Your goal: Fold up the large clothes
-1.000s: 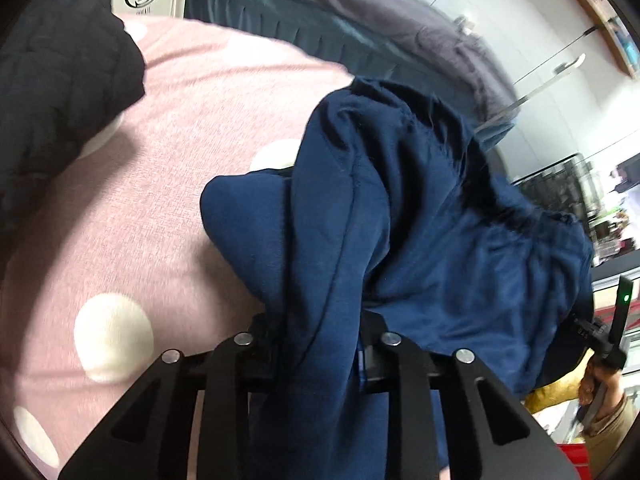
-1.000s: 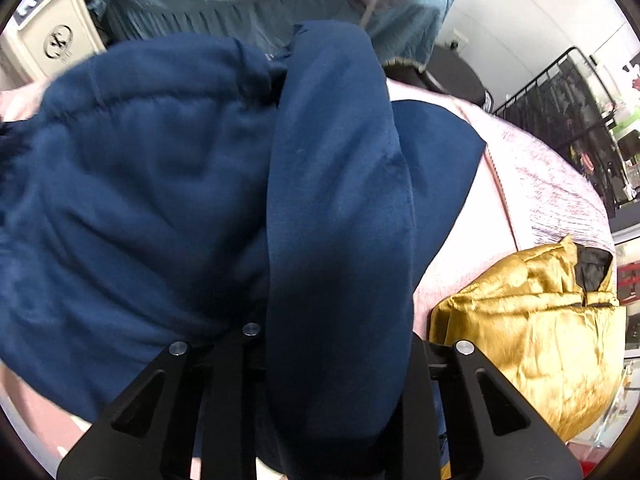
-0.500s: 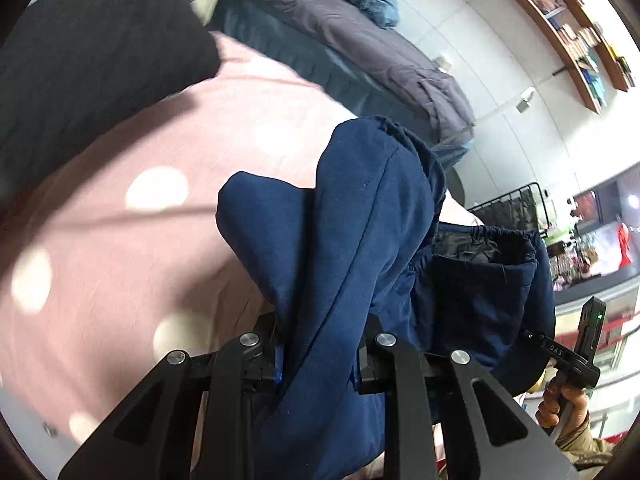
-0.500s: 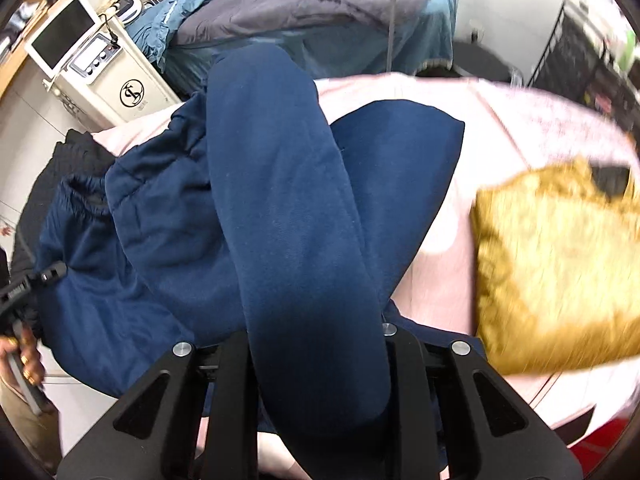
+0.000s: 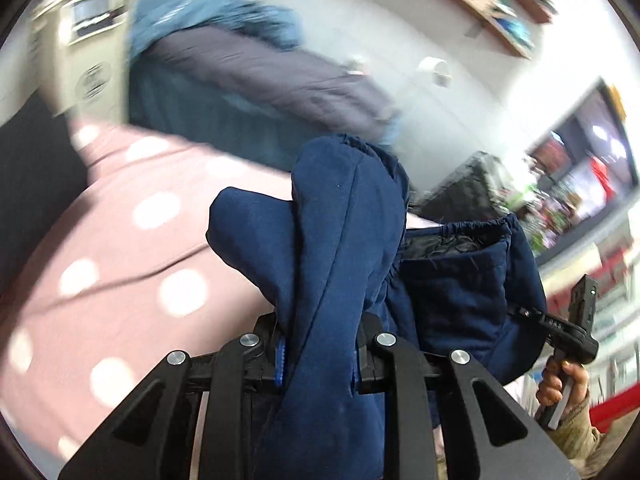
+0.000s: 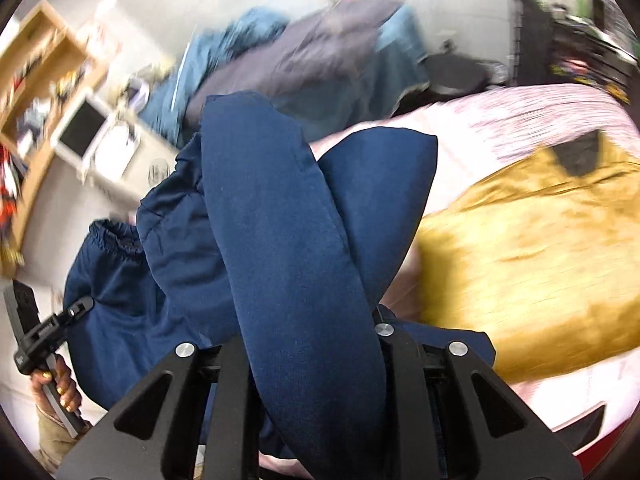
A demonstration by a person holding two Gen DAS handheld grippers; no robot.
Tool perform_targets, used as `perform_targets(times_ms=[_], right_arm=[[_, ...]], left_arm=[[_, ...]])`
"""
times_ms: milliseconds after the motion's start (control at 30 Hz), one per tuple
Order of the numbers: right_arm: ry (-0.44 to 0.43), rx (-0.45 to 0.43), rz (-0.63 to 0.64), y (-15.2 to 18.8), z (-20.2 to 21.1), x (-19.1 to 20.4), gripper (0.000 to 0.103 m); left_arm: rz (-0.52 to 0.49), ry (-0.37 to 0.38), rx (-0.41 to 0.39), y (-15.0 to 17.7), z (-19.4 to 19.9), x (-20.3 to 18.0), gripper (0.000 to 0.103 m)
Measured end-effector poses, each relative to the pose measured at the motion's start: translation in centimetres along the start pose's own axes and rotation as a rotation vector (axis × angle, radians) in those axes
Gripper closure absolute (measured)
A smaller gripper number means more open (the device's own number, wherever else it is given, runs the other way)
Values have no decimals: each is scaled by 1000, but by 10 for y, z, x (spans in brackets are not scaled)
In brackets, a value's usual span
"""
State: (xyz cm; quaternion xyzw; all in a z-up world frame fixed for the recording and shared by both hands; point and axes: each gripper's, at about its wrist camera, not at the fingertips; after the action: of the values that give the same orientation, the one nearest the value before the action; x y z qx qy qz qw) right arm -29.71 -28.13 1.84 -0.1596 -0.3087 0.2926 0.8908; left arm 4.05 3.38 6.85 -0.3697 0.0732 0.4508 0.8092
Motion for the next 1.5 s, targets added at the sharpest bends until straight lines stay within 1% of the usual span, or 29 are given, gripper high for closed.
perform_targets(times_ms=[100, 167, 200, 233, 267, 333, 367, 433, 467, 500, 533, 567, 600, 633, 667, 700, 733, 767, 800, 867, 967, 1033, 1067, 1200, 1267, 1333, 1367, 1433, 1500], right_arm=[[51, -101, -49, -28, 57, -65, 84], [98, -150, -97, -42, 90, -110, 84], [123, -172, -134, -49, 109, -139, 84], [153, -196, -176, -55, 128, -169, 84], [173, -208, -196, -58, 135, -184, 84], [261, -218, -232, -66, 156, -236, 84], [302, -224, -271, -67, 161, -261, 84], [344, -205, -342, -66, 158, -302, 83], [381, -192, -399, -63, 154, -331, 83], [396, -183, -440, -60, 149, -349, 83], [396, -172, -478, -54, 148, -369, 82], [382, -168, -534, -47, 141, -392, 81], [369, -170, -566, -43, 135, -404, 78], [356, -167, -580, -41, 128, -412, 77], [346, -158, -583, -40, 121, -422, 71], [345, -154, -587, -39, 115, -431, 66], [346, -152, -583, -40, 108, -435, 64], [357, -143, -555, -42, 101, -437, 58], [370, -140, -534, -46, 94, -437, 56], [397, -133, -515, -48, 89, -438, 47], [397, -137, -534, -49, 87, -442, 43], [390, -153, -551, -47, 90, -446, 36], [393, -158, -556, -45, 92, -443, 30], [306, -211, -620, -38, 102, -452, 28], [247, -261, -677, -36, 115, -456, 28], [205, -302, -720, -36, 126, -455, 27], [200, -308, -725, -36, 130, -453, 27], [227, -315, -712, -40, 140, -441, 24], [265, -333, -669, -43, 148, -421, 22]], left_arm=[[-57, 117, 31, -18, -39, -62, 82], [-88, 195, 82, -23, -82, -110, 82], [-98, 218, 99, -20, -96, -126, 82], [-117, 255, 134, -18, -125, -154, 82], [-130, 269, 161, -14, -143, -172, 82], [-133, 309, 238, -3, -199, -208, 82], [-130, 310, 270, 4, -221, -219, 82], [-93, 306, 349, 18, -267, -236, 82], [-83, 285, 379, 28, -293, -243, 82], [-116, 229, 379, 34, -310, -249, 82], [-187, 135, 372, 41, -329, -254, 81], [-219, 78, 380, 45, -343, -254, 80], [-215, 49, 402, 48, -354, -247, 77], [-189, 45, 422, 47, -361, -237, 73], [-125, 52, 453, 48, -370, -223, 71], [-86, 51, 467, 49, -375, -215, 64], [-66, 44, 474, 47, -380, -207, 58], [-58, 25, 483, 49, -385, -203, 56], [-56, 9, 488, 51, -387, -201, 52], [-57, -20, 481, 53, -389, -201, 49], [-84, -50, 440, 47, -379, -209, 43], [-96, -73, 419, 49, -372, -210, 38], [-91, -78, 413, 49, -366, -202, 37], [-25, -94, 357, 36, -343, -189, 28], [18, -102, 303, 24, -325, -181, 25], [44, -118, 252, 16, -303, -172, 18], [51, -137, 218, 11, -289, -168, 17], [40, -191, 170, 5, -268, -166, 13], [14, -242, 152, 4, -255, -172, 11]])
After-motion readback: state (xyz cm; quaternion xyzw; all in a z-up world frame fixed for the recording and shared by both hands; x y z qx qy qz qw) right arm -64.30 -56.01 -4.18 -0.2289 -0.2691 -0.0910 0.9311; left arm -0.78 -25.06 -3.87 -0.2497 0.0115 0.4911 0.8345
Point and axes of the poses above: each gripper's, at about its wrist camera, not at the fingertips, and z roughly against the way its jaws point, x to its left, y to its underside, and after that the axes turned 3 degrees about -x, right-handed
